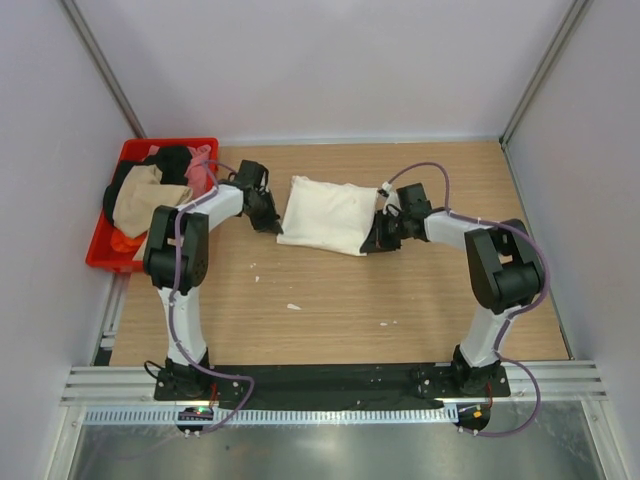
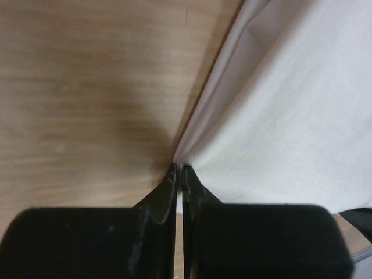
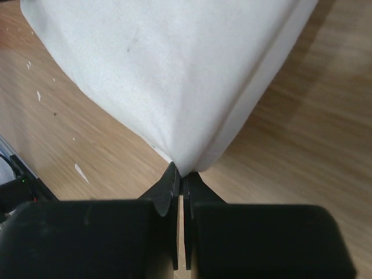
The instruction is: Fold and stack the t-shirts
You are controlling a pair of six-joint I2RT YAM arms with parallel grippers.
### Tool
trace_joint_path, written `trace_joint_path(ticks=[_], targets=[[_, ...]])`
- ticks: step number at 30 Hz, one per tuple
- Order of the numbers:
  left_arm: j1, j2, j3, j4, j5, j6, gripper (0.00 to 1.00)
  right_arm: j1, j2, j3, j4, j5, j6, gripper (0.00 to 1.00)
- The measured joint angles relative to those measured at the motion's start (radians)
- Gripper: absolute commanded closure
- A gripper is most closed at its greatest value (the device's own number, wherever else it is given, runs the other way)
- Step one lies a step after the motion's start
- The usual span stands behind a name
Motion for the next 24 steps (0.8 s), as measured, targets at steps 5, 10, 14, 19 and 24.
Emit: trace_joint_path(ticks=[5,10,14,19,24], targets=[[-0.035,-0.097,-0.108,-0.077,-0.05,-0.04,0.71,0.019,-0.091,-0.1,-0.018,0.021,0.022,0.78],[-0.025,-0.153,-0.114,-0.186,-0.143,-0.061,0.57,0.021,-0.133,-0.134,-0.082,0.066,0.038,0.6],[-0.02,-0.156,-0.022,-0.25,-0.181,-0.06,0.56,0.02,-0.161,-0.112,-0.174,0.124,0.042,0.61],[-0.023,-0.166,0.072,-0.185,-0.105,-0.06,0.57,0.019,-0.161,0.028,-0.274,0.191,0.041,0.66],[-0.032,-0.095,0.161,-0.076,0.003,-0.063,0.58,0.019,-0.063,0.251,-0.282,0.201,0.038,0.71]])
